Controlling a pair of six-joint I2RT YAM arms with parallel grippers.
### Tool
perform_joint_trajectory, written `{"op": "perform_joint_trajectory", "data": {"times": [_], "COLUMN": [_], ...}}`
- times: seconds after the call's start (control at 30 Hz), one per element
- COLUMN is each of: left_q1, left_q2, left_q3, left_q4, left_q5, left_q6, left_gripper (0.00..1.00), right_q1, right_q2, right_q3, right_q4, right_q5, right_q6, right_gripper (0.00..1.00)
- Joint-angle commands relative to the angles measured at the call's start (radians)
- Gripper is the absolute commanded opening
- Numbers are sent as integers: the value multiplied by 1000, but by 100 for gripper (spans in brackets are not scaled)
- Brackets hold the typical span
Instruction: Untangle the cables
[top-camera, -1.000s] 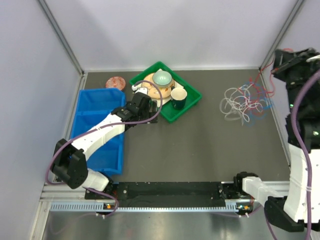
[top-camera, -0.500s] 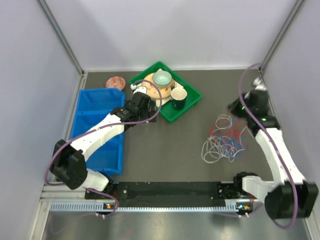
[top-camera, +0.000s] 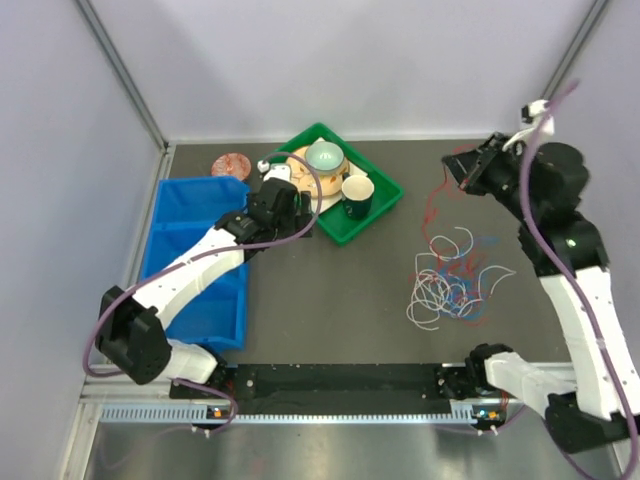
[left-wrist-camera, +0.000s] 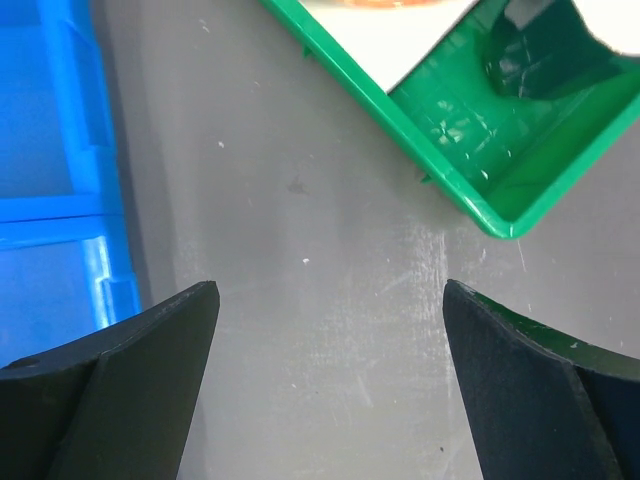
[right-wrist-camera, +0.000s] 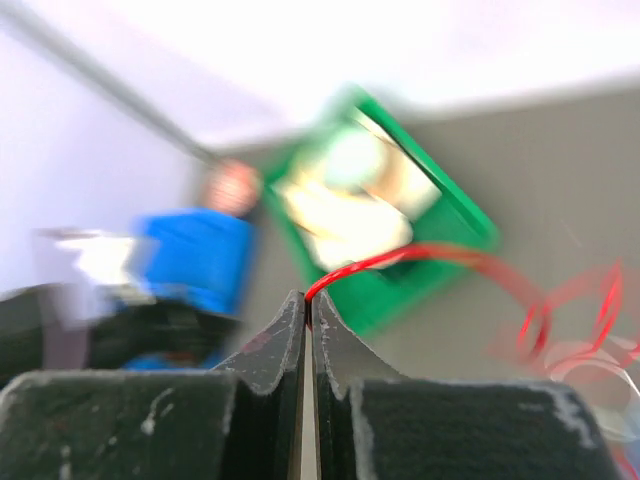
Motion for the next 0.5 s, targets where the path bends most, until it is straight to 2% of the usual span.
{"op": "perform_joint_trajectory", "data": {"times": [0.0, 0.1, 0.27, 0.33, 0.37, 0.47], "left_q1": [2, 0, 0, 2, 0, -23], "left_q2": [-106, -194, -183, -171, -165, -102], "left_q3": [-30, -70, 11, 33, 32, 32], "left_q4": [67, 178, 141, 132, 137, 184], "left_q5": [-80, -42, 99, 227, 442, 695], "left_q6": [-25, 24, 100, 143, 156, 122], "left_gripper": [99, 99, 99, 99, 99, 97], "right_q1": [98, 123, 121, 124, 129, 134], "right_q2": [-57, -88, -57, -36, -33, -22], "right_q3": [152, 164, 62, 23, -18, -76], "right_q4": [29, 54, 61, 74, 86, 103], "right_q5": [-18, -9, -34, -75, -78, -77], "right_q6": [-20, -18, 12, 40, 48, 65], "right_gripper": [0, 0, 0, 0, 0, 0]}}
